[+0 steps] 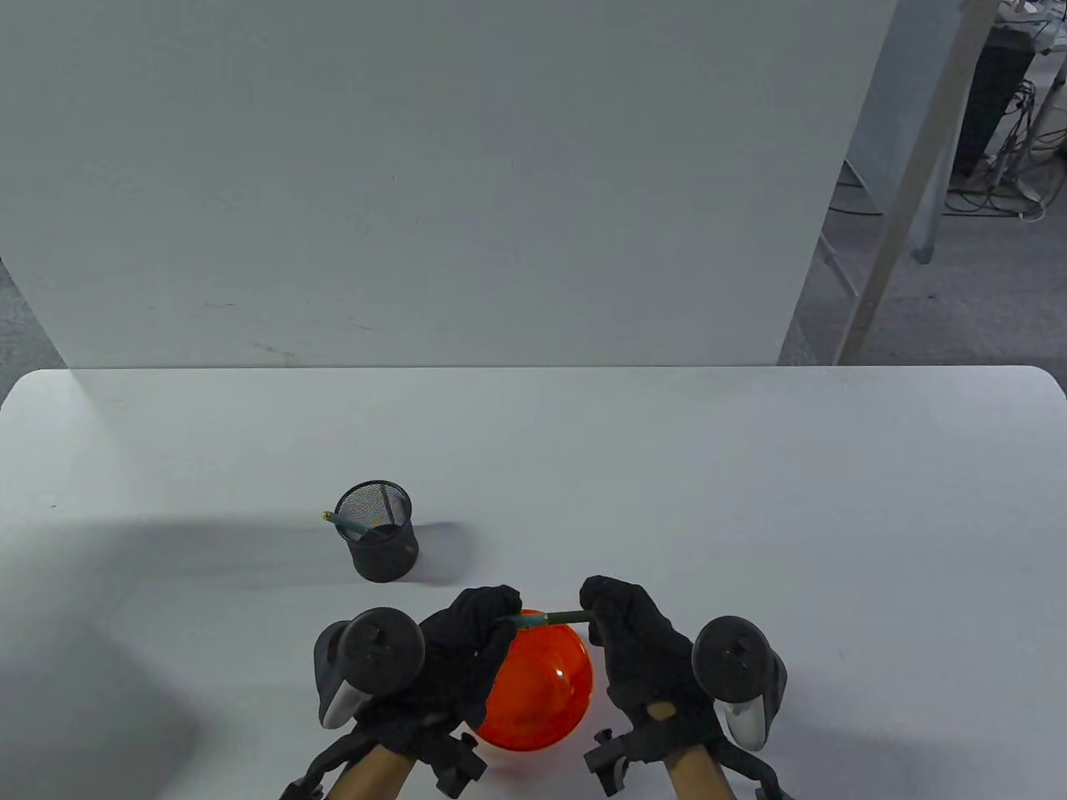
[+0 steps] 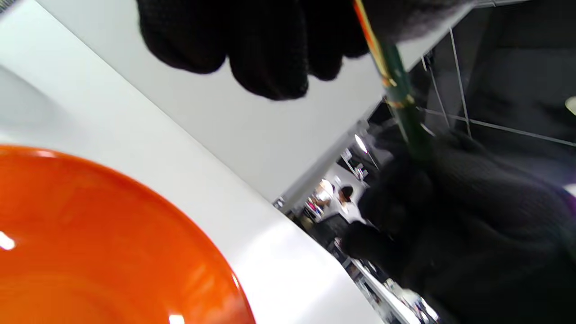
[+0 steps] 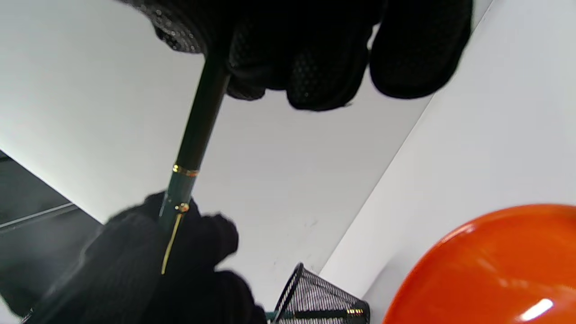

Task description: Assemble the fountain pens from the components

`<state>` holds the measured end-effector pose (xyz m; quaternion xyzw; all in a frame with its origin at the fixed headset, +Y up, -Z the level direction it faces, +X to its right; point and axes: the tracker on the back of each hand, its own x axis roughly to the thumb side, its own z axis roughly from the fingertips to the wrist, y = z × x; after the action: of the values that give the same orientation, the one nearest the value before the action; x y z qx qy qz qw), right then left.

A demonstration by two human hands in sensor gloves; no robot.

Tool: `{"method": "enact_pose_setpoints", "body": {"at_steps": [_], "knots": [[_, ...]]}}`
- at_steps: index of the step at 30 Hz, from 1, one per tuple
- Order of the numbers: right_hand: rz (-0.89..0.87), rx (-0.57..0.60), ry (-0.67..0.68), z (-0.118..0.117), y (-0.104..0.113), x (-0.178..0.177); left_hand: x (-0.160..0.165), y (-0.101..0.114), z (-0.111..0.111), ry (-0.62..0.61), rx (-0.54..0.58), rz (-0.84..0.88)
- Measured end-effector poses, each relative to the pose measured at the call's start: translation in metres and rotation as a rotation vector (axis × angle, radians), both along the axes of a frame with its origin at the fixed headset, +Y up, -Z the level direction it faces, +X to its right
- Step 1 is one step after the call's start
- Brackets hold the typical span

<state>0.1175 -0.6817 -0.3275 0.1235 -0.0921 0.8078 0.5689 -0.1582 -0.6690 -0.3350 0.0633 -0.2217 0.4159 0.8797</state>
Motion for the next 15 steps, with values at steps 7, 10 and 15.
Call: {"method": "enact_pose_setpoints", "body": {"at_steps": [7, 10, 15], "knots": [[-0.021, -0.044, 0.067, -0.003, -0.006, -0.008, -0.017, 0.002, 0.004, 0.087, 0.065, 0.115], [0.013, -0.036, 0.080, -0.002, -0.006, -0.011, -0.020, -0.002, 0.003, 0.126, 0.033, 0.195], [0.028, -0.021, 0.097, -0.003, -0.004, -0.012, -0.024, -0.008, -0.003, 0.119, -0.080, 0.317]]}}
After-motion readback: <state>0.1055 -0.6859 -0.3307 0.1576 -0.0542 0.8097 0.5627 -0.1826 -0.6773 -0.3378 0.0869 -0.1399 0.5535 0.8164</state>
